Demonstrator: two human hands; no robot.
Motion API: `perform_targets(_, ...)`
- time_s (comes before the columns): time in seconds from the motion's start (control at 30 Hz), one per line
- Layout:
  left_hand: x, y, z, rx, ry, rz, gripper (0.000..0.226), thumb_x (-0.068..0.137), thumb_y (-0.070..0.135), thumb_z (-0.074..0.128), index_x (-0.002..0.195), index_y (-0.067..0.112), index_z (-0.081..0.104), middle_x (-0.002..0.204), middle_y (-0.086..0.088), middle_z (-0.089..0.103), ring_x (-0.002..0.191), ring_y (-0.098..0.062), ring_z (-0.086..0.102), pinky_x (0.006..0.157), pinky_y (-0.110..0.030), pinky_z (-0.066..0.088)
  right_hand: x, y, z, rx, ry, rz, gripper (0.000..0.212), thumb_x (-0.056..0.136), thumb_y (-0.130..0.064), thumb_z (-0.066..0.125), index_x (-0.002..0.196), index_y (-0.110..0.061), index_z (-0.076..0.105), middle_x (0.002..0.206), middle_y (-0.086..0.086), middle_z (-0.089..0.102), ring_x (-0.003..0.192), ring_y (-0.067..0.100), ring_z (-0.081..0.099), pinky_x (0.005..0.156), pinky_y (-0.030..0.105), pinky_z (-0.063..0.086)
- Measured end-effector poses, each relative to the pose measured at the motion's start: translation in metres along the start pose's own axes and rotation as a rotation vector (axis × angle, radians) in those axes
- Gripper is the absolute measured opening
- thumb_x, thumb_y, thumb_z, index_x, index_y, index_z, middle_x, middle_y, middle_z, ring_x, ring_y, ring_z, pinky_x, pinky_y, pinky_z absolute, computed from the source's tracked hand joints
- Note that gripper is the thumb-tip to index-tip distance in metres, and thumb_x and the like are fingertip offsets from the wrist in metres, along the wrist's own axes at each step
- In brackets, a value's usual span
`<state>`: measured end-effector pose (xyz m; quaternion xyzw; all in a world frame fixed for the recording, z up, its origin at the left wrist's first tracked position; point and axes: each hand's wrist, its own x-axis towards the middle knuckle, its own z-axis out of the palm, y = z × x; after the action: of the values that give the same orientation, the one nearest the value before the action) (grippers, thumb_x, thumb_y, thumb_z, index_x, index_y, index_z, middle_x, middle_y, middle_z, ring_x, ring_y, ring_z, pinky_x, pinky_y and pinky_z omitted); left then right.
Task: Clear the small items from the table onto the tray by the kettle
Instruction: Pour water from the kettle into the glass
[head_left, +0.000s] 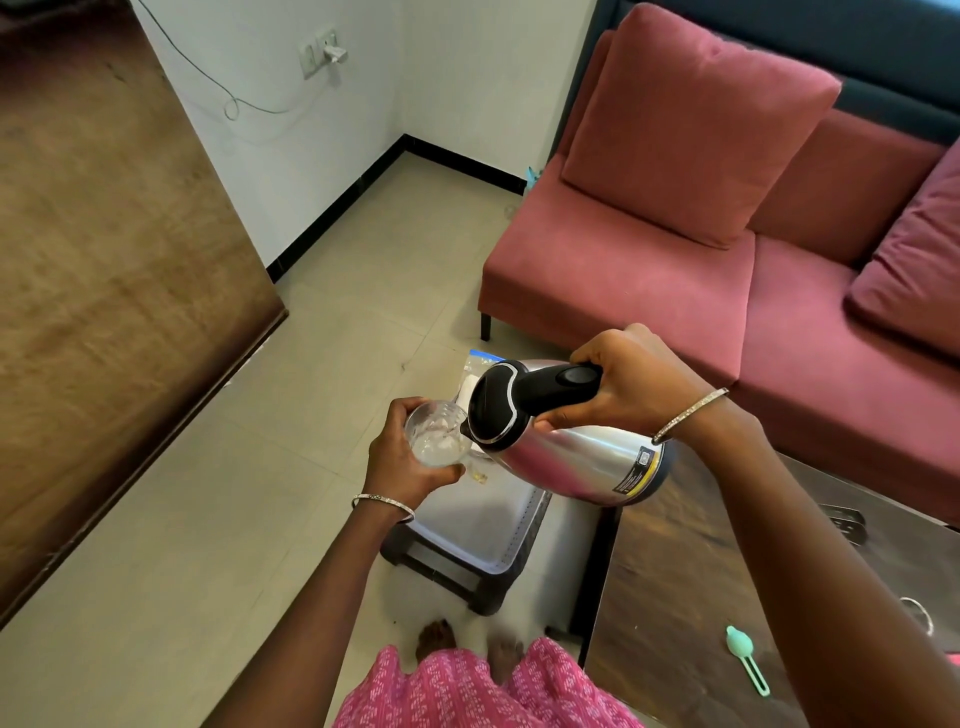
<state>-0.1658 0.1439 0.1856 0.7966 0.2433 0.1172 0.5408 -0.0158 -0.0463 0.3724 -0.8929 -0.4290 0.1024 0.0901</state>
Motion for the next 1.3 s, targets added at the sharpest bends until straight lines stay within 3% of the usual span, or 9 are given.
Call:
perform_targets(0.17, 0.0, 0.0, 0.002, 0.012, 0.004, 0.017, 0.088, 0.045, 0.018, 0.094, 0.118, 0.025, 0.045, 0.11, 0.011, 0.057, 0.092, -0.003, 0.057, 0.067, 0.005, 0.041, -0.002, 0.0, -0.001, 0.001, 0.001, 0.001, 0.067, 0.053, -0.076, 0.074, 0.054, -0.012, 0.054, 0.044, 0.003, 0.037, 0.05, 0.025, 0.032, 0.049, 0.039, 0.038)
perform_targets(0.37, -0.002, 0.001, 0.005, 0.01, 0.015, 0.009, 0.087, 0.043, 0.019, 0.094, 0.116, 0.026, 0.047, 0.111, 0.01, 0.059, 0.092, -0.005, 0.059, 0.068, 0.004, 0.041, -0.001, 0.001, -0.004, -0.013, -0.023, 0.01, 0.069, 0.052, -0.076, 0.075, 0.058, -0.01, 0.056, 0.045, 0.003, 0.04, 0.049, 0.024, 0.034, 0.05, 0.039, 0.04)
perform_targets(0.57, -0.004, 0.002, 0.007, 0.007, 0.021, 0.003, 0.086, 0.043, 0.017, 0.094, 0.114, 0.027, 0.047, 0.11, 0.011, 0.059, 0.091, 0.007, 0.058, 0.067, 0.004, 0.041, -0.002, 0.003, -0.004, -0.022, -0.022, 0.018, 0.068, 0.052, -0.076, 0.075, 0.054, -0.013, 0.051, 0.045, 0.002, 0.04, 0.048, 0.022, 0.035, 0.05, 0.037, 0.037)
perform_targets(0.73, -0.003, 0.003, 0.008, 0.022, 0.015, 0.008, 0.087, 0.043, 0.019, 0.094, 0.115, 0.027, 0.046, 0.111, 0.012, 0.059, 0.092, -0.004, 0.058, 0.068, 0.004, 0.042, -0.003, 0.005, -0.003, -0.017, -0.017, 0.022, 0.066, 0.053, -0.075, 0.077, 0.052, -0.015, 0.049, 0.045, 0.001, 0.041, 0.046, 0.021, 0.036, 0.05, 0.037, 0.038)
perform_targets(0.9, -0.003, 0.003, 0.009, 0.016, 0.008, 0.01, 0.086, 0.043, 0.017, 0.094, 0.114, 0.026, 0.046, 0.109, 0.014, 0.057, 0.093, 0.01, 0.056, 0.067, 0.004, 0.041, -0.004, 0.006, -0.004, -0.017, -0.016, 0.041, 0.063, 0.053, -0.074, 0.078, 0.052, -0.018, 0.048, 0.045, 0.0, 0.042, 0.046, 0.017, 0.036, 0.051, 0.037, 0.039)
perform_targets(1.1, 0.0, 0.002, 0.011, 0.012, -0.004, 0.015, 0.086, 0.043, 0.015, 0.095, 0.114, 0.026, 0.047, 0.11, 0.009, 0.057, 0.094, 0.008, 0.054, 0.068, 0.006, 0.04, -0.004, 0.006, -0.004, -0.011, -0.029, 0.051, 0.066, 0.053, -0.074, 0.078, 0.06, -0.011, 0.059, 0.048, 0.001, 0.046, 0.048, 0.02, 0.038, 0.053, 0.04, 0.043)
perform_targets(1.3, 0.003, 0.001, 0.011, 0.006, -0.015, 0.018, 0.087, 0.044, 0.015, 0.095, 0.115, 0.027, 0.046, 0.108, 0.014, 0.056, 0.094, 0.008, 0.054, 0.068, 0.005, 0.04, -0.002, 0.009, -0.002, -0.026, -0.028, 0.046, 0.065, 0.052, -0.074, 0.077, 0.055, -0.013, 0.054, 0.047, 0.002, 0.046, 0.047, 0.02, 0.037, 0.053, 0.041, 0.043)
